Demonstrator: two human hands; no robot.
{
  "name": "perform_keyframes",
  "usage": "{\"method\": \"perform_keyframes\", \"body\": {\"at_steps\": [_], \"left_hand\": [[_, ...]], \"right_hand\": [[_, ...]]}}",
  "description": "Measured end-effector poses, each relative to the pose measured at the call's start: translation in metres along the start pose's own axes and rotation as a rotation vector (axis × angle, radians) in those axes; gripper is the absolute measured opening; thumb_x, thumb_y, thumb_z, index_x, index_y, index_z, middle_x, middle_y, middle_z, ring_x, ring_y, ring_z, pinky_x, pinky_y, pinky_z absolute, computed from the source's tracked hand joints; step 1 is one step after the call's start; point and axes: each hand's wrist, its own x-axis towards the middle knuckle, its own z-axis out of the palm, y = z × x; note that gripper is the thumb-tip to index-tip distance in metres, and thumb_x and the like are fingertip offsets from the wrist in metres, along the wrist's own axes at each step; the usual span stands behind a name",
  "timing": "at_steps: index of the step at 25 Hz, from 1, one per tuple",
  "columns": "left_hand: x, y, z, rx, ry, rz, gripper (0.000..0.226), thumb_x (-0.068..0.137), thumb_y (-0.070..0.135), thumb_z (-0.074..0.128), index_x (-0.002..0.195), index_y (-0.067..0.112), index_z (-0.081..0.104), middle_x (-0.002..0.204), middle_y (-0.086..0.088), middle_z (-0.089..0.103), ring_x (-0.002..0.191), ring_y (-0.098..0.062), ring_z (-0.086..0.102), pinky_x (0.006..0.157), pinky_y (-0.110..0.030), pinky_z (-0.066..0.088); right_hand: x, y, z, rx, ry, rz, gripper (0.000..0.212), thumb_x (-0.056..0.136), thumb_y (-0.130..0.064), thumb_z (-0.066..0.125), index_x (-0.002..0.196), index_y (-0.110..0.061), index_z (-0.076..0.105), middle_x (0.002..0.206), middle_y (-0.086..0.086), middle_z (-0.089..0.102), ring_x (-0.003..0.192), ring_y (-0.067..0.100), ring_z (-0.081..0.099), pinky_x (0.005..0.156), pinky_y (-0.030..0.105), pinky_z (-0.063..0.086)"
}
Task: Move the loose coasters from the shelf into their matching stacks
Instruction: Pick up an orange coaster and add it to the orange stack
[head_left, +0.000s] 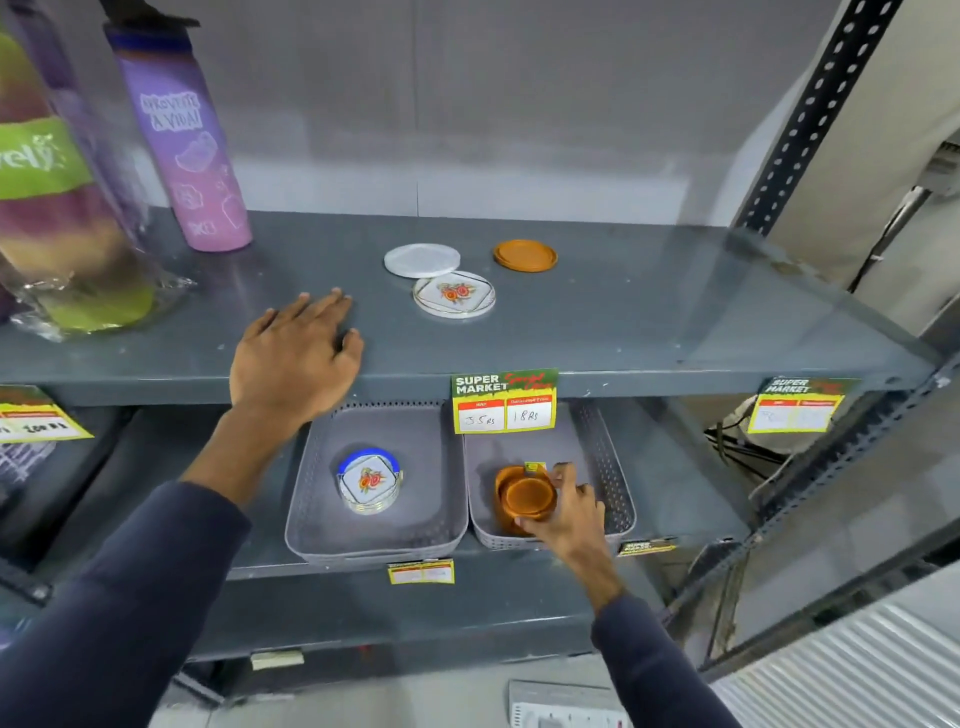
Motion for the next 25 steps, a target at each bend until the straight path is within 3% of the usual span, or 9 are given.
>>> {"method": "perform_keyframes", "body": {"at_steps": [8, 14, 19, 25], "left_hand": [[-0.002, 0.001, 0.0, 0.014, 0.028, 0.005, 0.063, 0.089, 0.044, 0.027, 0.146, 0.025, 0.043, 0.156, 0.007, 0.041, 0.146, -0.019, 0.035, 0.12, -0.044, 0.025], [-0.001, 0.001, 0.001, 0.016, 0.033, 0.002, 0.064, 0.088, 0.045, 0.027, 0.145, 0.025, 0.044, 0.155, 0.006, 0.043, 0.145, -0.02, 0.036, 0.12, -0.045, 0.026], [-0.002, 0.001, 0.001, 0.013, 0.032, 0.005, 0.064, 0.088, 0.046, 0.026, 0.146, 0.025, 0.044, 0.155, 0.006, 0.043, 0.145, -0.02, 0.037, 0.12, -0.044, 0.025], [0.0, -0.001, 0.002, 0.021, 0.029, 0.004, 0.064, 0.088, 0.047, 0.025, 0.146, 0.026, 0.043, 0.155, 0.007, 0.042, 0.145, -0.019, 0.036, 0.12, -0.044, 0.026]], "right_hand": [[0.019, 0.004, 0.02, -0.052, 0.011, 0.002, 0.085, 0.071, -0.063, 0.082, 0.137, -0.029, 0.04, 0.124, 0.011, 0.067, 0.126, 0.031, 0.055, 0.106, 0.044, 0.035], [0.019, 0.004, 0.021, -0.118, -0.006, 0.009, 0.074, 0.077, -0.065, 0.076, 0.135, -0.025, 0.055, 0.128, 0.01, 0.067, 0.129, 0.029, 0.052, 0.111, 0.042, 0.032], [0.011, 0.002, 0.016, -0.048, 0.055, -0.013, 0.078, 0.079, -0.053, 0.081, 0.143, -0.026, 0.044, 0.126, 0.014, 0.065, 0.126, 0.034, 0.053, 0.107, 0.043, 0.037], [0.01, -0.007, 0.008, -0.095, 0.007, 0.006, 0.08, 0.087, -0.047, 0.076, 0.152, -0.027, 0.034, 0.131, 0.011, 0.066, 0.138, 0.03, 0.046, 0.116, 0.045, 0.028]]}}
